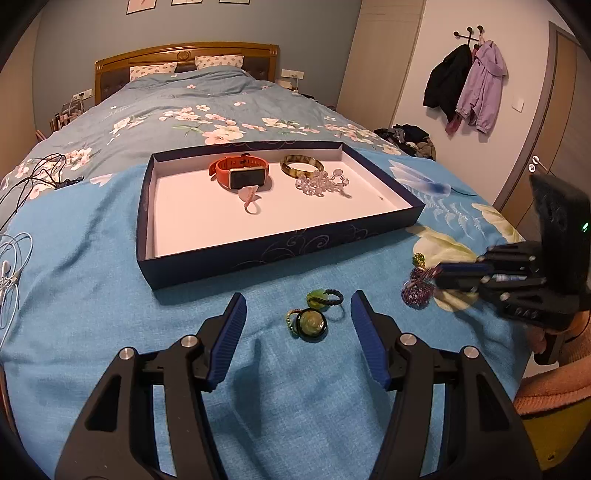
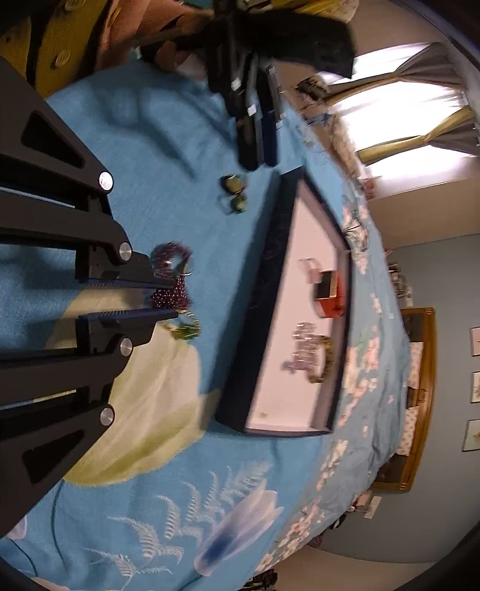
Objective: Organize jewelry
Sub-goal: 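Grasp the purple beaded bracelet with the right tool and lift it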
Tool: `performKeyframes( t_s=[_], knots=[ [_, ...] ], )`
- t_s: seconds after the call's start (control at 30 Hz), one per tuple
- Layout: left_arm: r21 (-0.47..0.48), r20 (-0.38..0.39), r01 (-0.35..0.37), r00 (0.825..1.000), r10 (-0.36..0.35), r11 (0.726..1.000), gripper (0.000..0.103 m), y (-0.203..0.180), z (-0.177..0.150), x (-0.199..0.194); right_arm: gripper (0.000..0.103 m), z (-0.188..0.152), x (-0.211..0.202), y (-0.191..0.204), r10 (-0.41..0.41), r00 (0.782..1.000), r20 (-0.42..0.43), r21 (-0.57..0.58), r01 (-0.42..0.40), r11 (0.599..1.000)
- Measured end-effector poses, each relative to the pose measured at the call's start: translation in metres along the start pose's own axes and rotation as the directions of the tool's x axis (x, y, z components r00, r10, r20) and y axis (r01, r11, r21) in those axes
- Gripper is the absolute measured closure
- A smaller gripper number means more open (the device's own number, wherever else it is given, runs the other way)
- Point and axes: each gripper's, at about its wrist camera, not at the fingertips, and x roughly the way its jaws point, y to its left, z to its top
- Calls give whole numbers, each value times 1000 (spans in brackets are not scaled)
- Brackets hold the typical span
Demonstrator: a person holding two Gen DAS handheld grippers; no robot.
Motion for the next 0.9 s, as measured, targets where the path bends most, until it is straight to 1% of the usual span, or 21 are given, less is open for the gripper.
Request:
performKeyframes(
  t_s=[0.1, 0.17, 0.27, 0.37, 0.4, 0.47, 0.63, 0.77, 0.9],
  knots=[
    [-4, 1, 3, 1000, -3, 1000, 45, 1, 0, 0, 95, 8, -15, 1, 18, 998, 52, -3, -18, 1000],
    [-2, 2, 2, 1000, -2, 1000, 45, 1, 0, 0, 95, 13, -21, 1, 53, 996, 75, 6, -54, 999],
    [0, 6, 2, 1000, -2, 1000, 45, 1, 0, 0, 95, 16, -26, 1, 51, 994, 93, 9, -52, 999],
    [1, 7, 5, 1000, -5, 1000, 45, 1, -1, -1, 95, 20, -29, 0, 76, 991, 113, 25, -79, 997],
    [2, 6, 5, 1000, -5, 1000, 45, 1, -1, -1, 95, 21, -30, -1, 68, 991, 117, 27, -72, 997],
    [8, 4, 7, 1000, -7, 1000, 45, 0, -2, 0, 95, 23, -33, -3, 81, 988, 129, 35, -86, 996],
    [38, -5, 11, 1000, -10, 999, 46, -5, -7, -2, 95, 27, -39, -8, 78, 983, 164, 51, -88, 995],
    [67, -26, 10, 1000, -8, 998, 49, -12, -10, 1, 95, 30, -38, -9, 77, 982, 170, 54, -88, 995],
    [74, -41, 12, 999, -9, 997, 51, -13, -10, 5, 95, 30, -35, -9, 81, 983, 167, 58, -92, 994]
  ],
)
